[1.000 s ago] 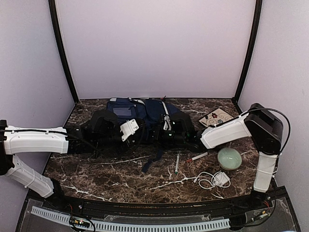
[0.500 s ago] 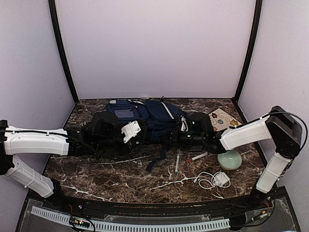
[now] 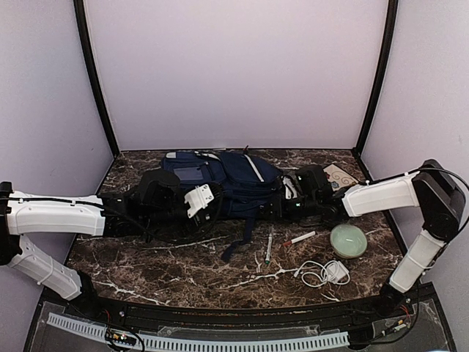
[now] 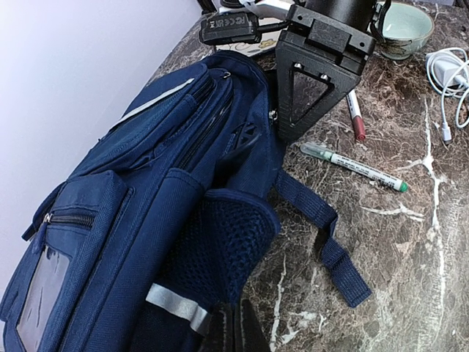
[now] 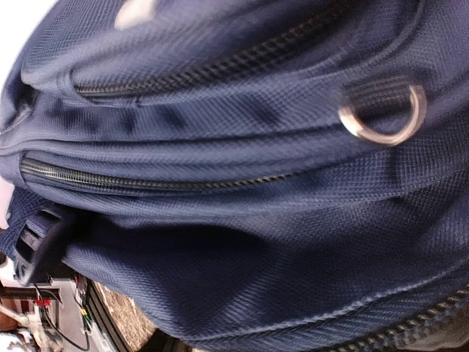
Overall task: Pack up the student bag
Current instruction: Zip the student bag into the largest pocket of the bag.
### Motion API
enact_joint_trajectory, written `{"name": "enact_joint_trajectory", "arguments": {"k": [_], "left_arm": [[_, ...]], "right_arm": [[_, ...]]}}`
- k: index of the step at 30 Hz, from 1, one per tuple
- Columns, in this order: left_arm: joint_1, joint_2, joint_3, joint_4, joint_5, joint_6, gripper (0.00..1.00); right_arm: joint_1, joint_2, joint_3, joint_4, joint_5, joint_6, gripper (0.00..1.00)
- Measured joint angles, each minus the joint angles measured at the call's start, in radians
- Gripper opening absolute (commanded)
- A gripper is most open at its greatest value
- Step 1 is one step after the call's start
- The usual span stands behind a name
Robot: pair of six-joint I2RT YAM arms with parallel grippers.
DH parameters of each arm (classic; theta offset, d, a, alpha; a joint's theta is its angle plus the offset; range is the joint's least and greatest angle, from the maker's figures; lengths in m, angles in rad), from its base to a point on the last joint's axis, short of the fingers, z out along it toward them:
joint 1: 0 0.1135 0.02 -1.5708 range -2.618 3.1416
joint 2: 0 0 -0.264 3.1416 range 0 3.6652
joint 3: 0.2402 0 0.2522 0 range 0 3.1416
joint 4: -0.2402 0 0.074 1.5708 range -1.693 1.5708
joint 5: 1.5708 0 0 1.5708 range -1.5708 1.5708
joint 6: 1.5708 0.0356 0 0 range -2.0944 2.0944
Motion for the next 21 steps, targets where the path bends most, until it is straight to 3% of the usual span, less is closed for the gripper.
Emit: {"name": "enact_joint_trajectory", "arguments": {"k": [7,12,16,21], "left_arm": [[0.0,0.0,0.0,0.0,0.001,0.003,0.0],[0.0,0.002,0.0,0.0,0.002,0.003,0.0],[0.0,0.002,0.0,0.0,0.002,0.003,0.0],[0.0,0.002,-0.002,0.0,0.0,0.003,0.0]], "right_arm": [[0.026,0.011,0.026,-0.047,0.014,-0.076,0.4],[0.042,0.024,0.038,-0.038,0.054,-0.104,0.26],[0.044,0.033,0.046,-0.028,0.091,-0.111,0.01],[0.048,0.027,0.046,-0.012,0.107,-0.127,0.0]]}}
